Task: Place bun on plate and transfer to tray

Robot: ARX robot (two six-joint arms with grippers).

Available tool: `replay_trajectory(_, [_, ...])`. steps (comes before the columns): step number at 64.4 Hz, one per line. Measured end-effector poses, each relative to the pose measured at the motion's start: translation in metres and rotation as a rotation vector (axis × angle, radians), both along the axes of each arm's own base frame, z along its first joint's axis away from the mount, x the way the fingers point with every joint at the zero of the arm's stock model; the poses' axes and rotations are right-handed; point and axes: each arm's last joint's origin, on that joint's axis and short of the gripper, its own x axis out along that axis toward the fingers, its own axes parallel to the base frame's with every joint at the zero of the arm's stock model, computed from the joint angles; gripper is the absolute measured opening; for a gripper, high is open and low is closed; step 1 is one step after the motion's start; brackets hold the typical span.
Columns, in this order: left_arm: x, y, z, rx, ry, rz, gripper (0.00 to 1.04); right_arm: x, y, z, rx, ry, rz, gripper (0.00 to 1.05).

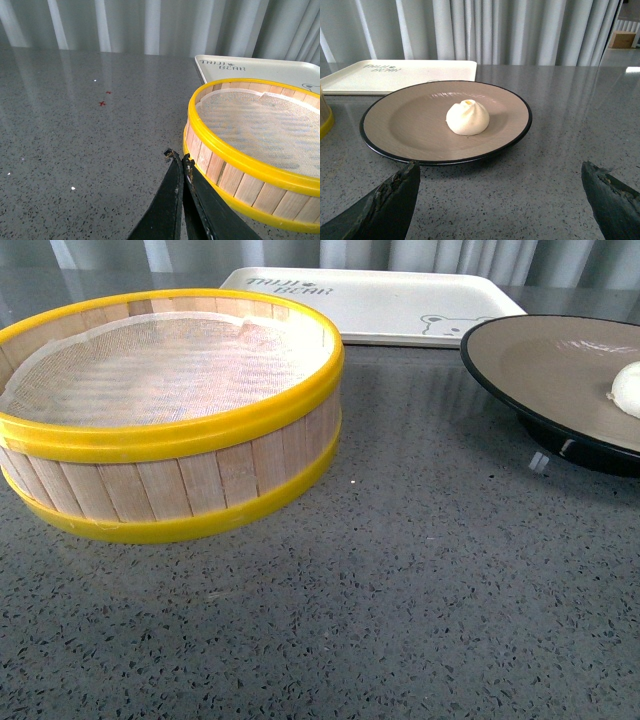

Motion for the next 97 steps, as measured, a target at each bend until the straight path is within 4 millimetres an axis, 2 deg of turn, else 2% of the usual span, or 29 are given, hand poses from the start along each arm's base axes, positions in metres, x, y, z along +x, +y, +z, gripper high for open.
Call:
replay_trajectory(28, [-0.012, 0.0, -0.015, 0.0, -0.001, 0.0, 0.04, 0.0, 0.0, 0.0, 0.0, 0.0, 0.0, 0.96])
replay_trajectory(49, [-0.019, 0.0, -0.013, 0.0, -0.029, 0.0, 0.04, 0.0, 0.0, 0.0, 0.0, 0.0, 0.0, 0.96])
replay_trajectory(59, [-0.03, 0.0, -0.016, 0.001, -0.027, 0.0, 0.04, 0.0, 0.0, 0.0, 0.0, 0.0, 0.0, 0.96])
replay_trajectory(69, [-0.03, 0.0, -0.016, 0.0, -0.023, 0.0, 0.04, 0.0, 0.0, 0.0, 0.0, 0.0, 0.0, 0.96])
replay_trajectory(79, [-0.03, 0.0, -0.016, 0.001, -0.023, 0.0, 0.29, 0.0, 0.0, 0.0, 0.0, 0.0, 0.0, 0.96])
replay_trajectory(82, [-0.03, 0.0, -0.016, 0.001, -0.024, 0.0, 0.39, 0.0, 0.0, 0.0, 0.0, 0.0, 0.0, 0.96])
replay_trajectory(97, [-0.03, 0.0, -0.016, 0.001, -0.023, 0.0, 0.79, 0.0, 0.0, -0.001, -0.033, 0.027, -0.033, 0.96])
